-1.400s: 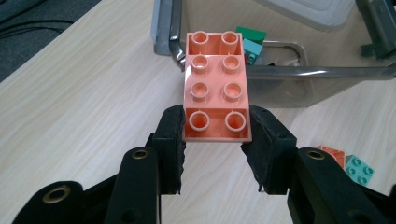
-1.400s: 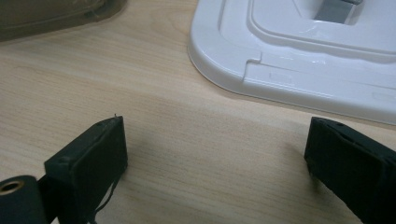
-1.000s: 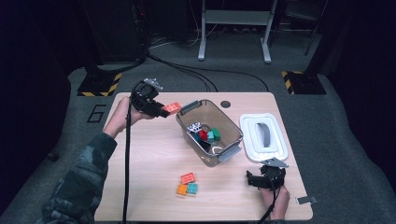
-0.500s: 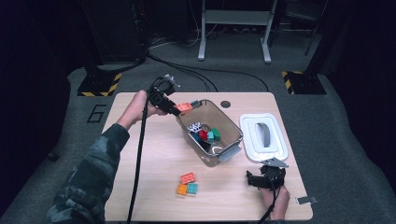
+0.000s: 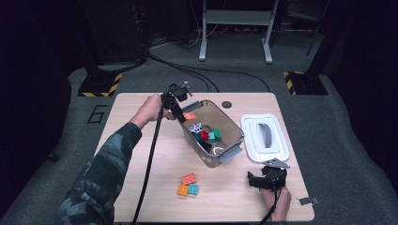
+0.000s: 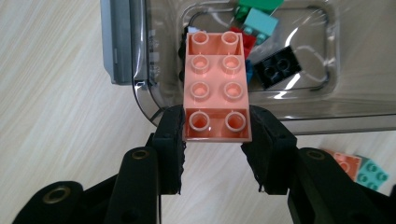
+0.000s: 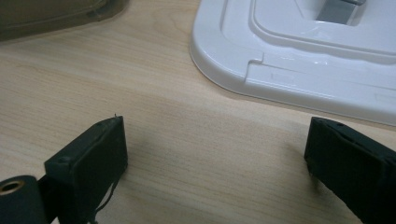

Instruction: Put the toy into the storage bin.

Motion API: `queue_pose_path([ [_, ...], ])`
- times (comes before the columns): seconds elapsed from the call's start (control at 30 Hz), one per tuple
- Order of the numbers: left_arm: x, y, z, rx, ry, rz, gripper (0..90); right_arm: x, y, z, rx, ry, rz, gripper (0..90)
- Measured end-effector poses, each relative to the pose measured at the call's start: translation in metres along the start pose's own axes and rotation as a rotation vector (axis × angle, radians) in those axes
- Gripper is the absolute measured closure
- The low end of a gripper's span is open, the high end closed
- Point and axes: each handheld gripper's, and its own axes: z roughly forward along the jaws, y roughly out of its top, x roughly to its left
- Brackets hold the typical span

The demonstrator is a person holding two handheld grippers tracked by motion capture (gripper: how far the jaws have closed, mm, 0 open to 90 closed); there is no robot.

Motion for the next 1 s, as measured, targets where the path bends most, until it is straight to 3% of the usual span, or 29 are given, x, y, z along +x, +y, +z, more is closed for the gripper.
queue_pose_path([
  [0.2,-0.006,0.008,0.007,0.041,0.02,0.016,58.6,0.0,0.0,0.0,0.0,0.001,-0.001,4.9],
  [0.47,-0.01,0.004,0.009,0.034,0.04,0.009,54.8,0.0,0.0,0.0,0.0,0.002,-0.003,5.0],
  [0.57,-0.01,0.001,0.005,0.01,0.037,-0.002,48.8,0.0,0.0,0.0,0.0,0.002,-0.002,4.9],
  [0.7,-0.013,-0.01,-0.012,-0.059,0.044,0.003,38.9,0.0,0.0,0.0,0.001,0.002,-0.002,4.9],
  [0.8,-0.019,-0.025,-0.027,-0.118,0.047,0.007,29.6,0.0,0.0,0.0,0.001,0.002,-0.003,5.0],
  [1.0,-0.03,-0.055,-0.037,-0.215,0.051,0.006,16.9,0.0,0.0,0.0,0.0,0.002,-0.002,4.9],
])
